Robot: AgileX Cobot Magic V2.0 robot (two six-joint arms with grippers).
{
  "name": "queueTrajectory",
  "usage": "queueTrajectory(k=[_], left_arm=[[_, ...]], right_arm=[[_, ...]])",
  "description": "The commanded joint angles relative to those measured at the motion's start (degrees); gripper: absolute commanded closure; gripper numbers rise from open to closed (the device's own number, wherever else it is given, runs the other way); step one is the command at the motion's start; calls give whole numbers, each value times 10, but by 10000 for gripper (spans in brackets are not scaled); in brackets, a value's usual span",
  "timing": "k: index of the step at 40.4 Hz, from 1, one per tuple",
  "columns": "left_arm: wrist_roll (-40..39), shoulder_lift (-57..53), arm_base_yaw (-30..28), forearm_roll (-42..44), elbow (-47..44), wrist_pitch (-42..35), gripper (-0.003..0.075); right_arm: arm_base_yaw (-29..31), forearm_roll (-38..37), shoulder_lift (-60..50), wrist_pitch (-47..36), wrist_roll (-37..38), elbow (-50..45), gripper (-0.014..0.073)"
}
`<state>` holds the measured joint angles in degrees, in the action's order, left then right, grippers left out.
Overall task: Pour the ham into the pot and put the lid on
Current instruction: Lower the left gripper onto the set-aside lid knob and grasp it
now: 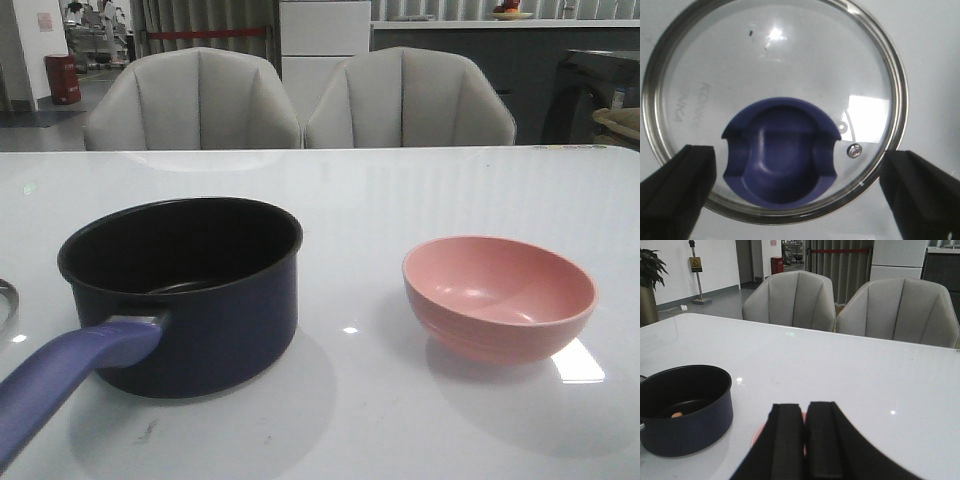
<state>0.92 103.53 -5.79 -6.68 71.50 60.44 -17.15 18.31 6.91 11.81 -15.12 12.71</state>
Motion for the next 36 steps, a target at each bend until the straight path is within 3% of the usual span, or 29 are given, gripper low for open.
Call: queueTrajectory(k=[1, 10, 28, 36], left_arm=[[-1, -7, 0, -8, 17, 0, 31], [-1, 17, 0, -11, 18, -10, 53], [-1, 30, 0, -11, 18, -23, 393], [-1, 30, 0, -11, 18, -21, 430]], right_arm=[[0, 4, 5, -40, -3, 15, 442], [0, 4, 5, -40, -3, 15, 442], [0, 4, 5, -40, -3, 15, 442], [0, 4, 5, -40, -3, 15, 442]])
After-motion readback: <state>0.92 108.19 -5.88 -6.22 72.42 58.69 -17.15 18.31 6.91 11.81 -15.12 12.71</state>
